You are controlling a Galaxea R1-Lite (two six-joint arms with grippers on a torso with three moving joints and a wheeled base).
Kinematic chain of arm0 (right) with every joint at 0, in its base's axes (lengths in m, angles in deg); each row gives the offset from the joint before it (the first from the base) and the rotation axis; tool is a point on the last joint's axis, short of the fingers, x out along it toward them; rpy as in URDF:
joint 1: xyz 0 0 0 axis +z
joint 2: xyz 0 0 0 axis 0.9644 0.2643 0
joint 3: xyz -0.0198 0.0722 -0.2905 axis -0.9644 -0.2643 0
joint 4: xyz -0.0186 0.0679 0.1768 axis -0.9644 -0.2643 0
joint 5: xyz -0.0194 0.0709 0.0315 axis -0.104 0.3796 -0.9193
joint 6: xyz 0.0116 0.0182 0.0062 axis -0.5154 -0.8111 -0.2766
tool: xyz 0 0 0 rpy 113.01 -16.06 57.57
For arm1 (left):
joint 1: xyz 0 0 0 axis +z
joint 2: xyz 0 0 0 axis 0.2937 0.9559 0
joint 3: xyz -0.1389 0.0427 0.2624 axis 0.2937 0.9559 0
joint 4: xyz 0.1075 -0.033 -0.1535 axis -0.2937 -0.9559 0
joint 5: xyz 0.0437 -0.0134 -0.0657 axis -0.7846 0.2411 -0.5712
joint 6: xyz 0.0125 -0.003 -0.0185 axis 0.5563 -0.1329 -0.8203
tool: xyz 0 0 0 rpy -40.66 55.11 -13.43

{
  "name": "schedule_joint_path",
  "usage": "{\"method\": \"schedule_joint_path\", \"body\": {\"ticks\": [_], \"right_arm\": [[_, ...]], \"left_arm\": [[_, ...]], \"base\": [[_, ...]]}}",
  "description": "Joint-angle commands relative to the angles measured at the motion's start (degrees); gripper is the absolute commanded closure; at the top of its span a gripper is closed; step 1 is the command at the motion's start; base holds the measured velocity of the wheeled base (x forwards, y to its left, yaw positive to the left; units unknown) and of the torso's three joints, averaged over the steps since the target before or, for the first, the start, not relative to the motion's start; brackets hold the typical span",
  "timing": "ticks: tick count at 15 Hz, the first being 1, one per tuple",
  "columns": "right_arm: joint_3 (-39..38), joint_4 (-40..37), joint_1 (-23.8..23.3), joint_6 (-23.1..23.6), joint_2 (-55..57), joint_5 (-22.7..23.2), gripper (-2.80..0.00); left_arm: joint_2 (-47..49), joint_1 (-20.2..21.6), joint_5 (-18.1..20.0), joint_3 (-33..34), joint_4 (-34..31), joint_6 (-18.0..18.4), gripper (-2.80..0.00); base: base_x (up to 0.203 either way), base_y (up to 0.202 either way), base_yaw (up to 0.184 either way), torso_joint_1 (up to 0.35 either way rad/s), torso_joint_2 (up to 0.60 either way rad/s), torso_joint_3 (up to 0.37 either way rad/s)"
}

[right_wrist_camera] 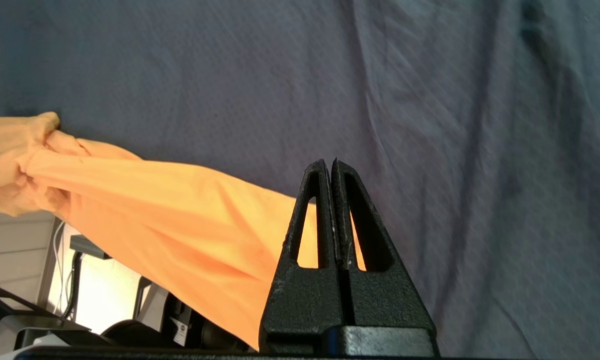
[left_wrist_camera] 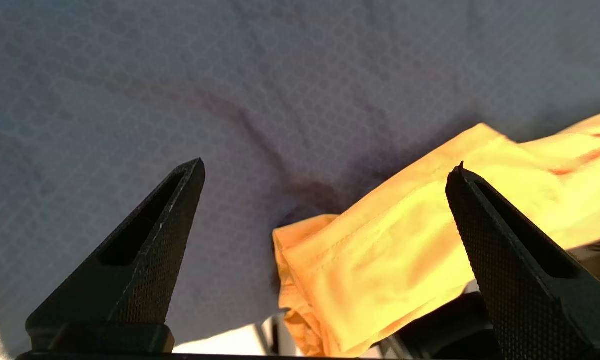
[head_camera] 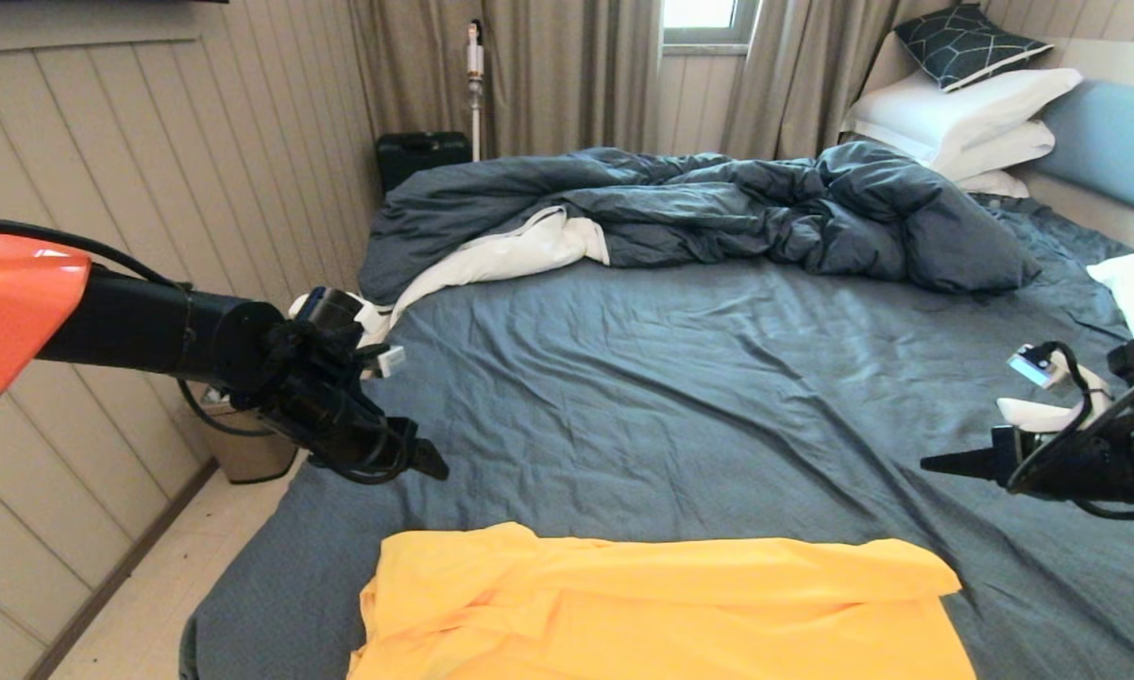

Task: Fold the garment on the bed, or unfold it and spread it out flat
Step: Fold the yellow T-shirt

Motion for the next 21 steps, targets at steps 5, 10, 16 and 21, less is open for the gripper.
{"method": "schedule_joint_path", "body": {"ticks": [5, 10, 16, 21], "right_arm": [[-0.8, 0.1, -1.4, 0.4, 0.7, 0.4, 0.00], [-1.0, 0.3, -1.8, 0.5, 0.9, 0.4, 0.00], [-1.7, 3.0, -1.8, 0.5, 1.9, 0.4, 0.00], [-1.7, 3.2, -1.8, 0.6, 2.2, 0.4, 0.00]], "left_arm": [[7.3, -8.6, -7.8, -7.1, -5.7, -7.4, -2.80], [9.5, -11.8, -8.6, -8.2, -6.8, -13.0, -2.80], [10.7, -14.1, -8.6, -7.5, -7.2, -16.2, -2.80], [11.2, -15.4, -8.6, -7.3, -7.2, -17.1, -2.80]], "base": [[0.000, 0.000, 0.000, 0.000, 0.00, 0.000], [0.000, 0.000, 0.000, 0.000, 0.00, 0.000], [0.000, 0.000, 0.000, 0.000, 0.00, 0.000], [0.000, 0.000, 0.000, 0.000, 0.00, 0.000]]}}
